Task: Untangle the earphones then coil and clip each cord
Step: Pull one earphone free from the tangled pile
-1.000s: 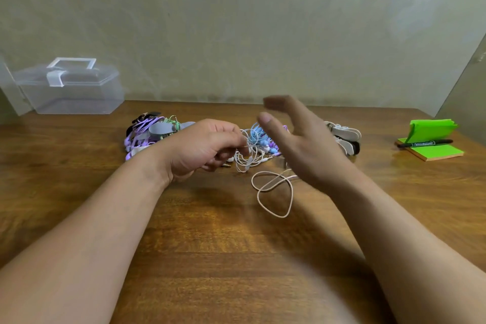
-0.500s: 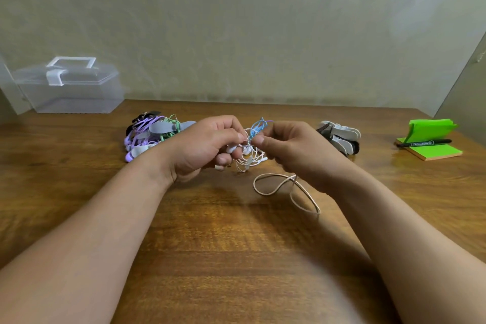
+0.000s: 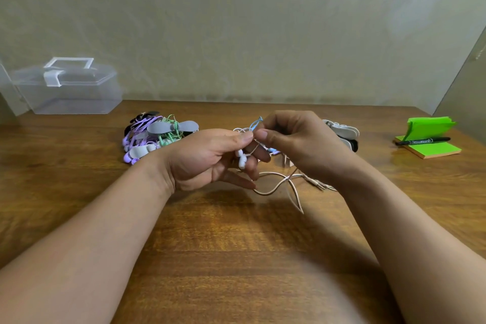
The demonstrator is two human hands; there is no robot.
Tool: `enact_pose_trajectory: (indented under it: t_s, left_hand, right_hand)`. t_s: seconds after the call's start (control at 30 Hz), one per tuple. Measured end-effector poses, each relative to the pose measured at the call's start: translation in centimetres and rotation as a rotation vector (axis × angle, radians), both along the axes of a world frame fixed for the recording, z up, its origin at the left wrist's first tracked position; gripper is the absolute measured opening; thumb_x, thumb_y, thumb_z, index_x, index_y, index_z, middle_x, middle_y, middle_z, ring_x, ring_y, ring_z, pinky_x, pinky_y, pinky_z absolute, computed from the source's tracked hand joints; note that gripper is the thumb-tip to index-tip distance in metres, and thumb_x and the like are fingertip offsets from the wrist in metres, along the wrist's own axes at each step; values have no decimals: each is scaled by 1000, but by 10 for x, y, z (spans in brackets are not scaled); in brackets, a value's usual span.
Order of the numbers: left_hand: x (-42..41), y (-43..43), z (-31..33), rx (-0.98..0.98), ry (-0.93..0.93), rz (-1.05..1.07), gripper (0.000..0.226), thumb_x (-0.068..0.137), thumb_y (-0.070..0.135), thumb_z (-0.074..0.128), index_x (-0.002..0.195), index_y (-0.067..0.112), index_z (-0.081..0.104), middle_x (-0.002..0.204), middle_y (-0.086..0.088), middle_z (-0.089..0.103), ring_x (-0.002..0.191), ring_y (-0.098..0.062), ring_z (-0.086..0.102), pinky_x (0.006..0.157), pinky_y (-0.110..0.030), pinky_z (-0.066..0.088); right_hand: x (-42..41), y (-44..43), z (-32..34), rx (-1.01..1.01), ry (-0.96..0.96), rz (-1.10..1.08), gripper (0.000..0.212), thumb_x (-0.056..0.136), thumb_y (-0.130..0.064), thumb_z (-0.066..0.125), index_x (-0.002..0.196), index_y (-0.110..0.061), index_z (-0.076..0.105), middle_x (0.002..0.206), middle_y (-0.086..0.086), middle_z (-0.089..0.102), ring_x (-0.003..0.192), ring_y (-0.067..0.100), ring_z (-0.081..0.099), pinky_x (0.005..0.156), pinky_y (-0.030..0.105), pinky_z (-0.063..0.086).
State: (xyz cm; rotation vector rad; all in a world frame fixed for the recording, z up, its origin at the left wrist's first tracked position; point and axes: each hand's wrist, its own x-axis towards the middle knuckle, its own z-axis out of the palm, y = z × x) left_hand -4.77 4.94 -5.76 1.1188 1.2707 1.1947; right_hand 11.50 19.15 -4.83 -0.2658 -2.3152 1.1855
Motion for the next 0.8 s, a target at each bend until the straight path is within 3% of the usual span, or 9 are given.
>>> enact_pose_trajectory:
  t_s: [0.1, 0.27, 0.43, 0.63, 0.8]
  left_hand:
    - [1, -1, 2, -4, -13, -10, 36, 103, 28, 49, 114, 2, 72, 87, -11, 58, 89, -24, 64, 89, -51, 60]
    - [4, -1, 2, -18, -17, -33, 32, 104, 24, 50, 113, -3, 66, 89, -11, 64, 82, -26, 65, 72, -39, 63]
    - [7, 0, 3, -27, -7, -72, 24, 102, 28, 51, 100, 8, 64, 84, -9, 60, 63, -18, 57, 53, -28, 55]
    - [15, 5, -1, 113, -23, -66, 23, 101, 27, 53, 97, 7, 65, 98, -8, 66, 78, -21, 64, 58, -29, 58]
    - [15, 10, 5, 262, -233, 63, 26, 99, 23, 55, 111, 4, 70, 96, -9, 67, 78, -16, 65, 66, -28, 61]
  right_hand:
    - [1, 3, 1, -115, 46, -21, 8, 101, -16, 69, 103, -11, 75, 84, -7, 74, 67, -2, 60, 60, 15, 44]
    - [1, 8, 1, -197, 97, -32, 3, 98, -16, 72, 100, -13, 72, 79, -4, 68, 60, 1, 54, 58, 18, 43]
    - [-1, 10, -2, -186, 137, -43, 3, 97, -17, 74, 97, -14, 72, 79, 0, 65, 61, 3, 52, 58, 17, 42]
    - [-4, 14, -4, -313, 206, -64, 5, 98, -16, 71, 95, -12, 71, 78, 4, 60, 60, 13, 45, 54, 23, 40]
    - [-7, 13, -17, -257, 112, -71, 20, 104, -26, 64, 98, -7, 71, 69, -3, 60, 58, 12, 45, 55, 30, 38]
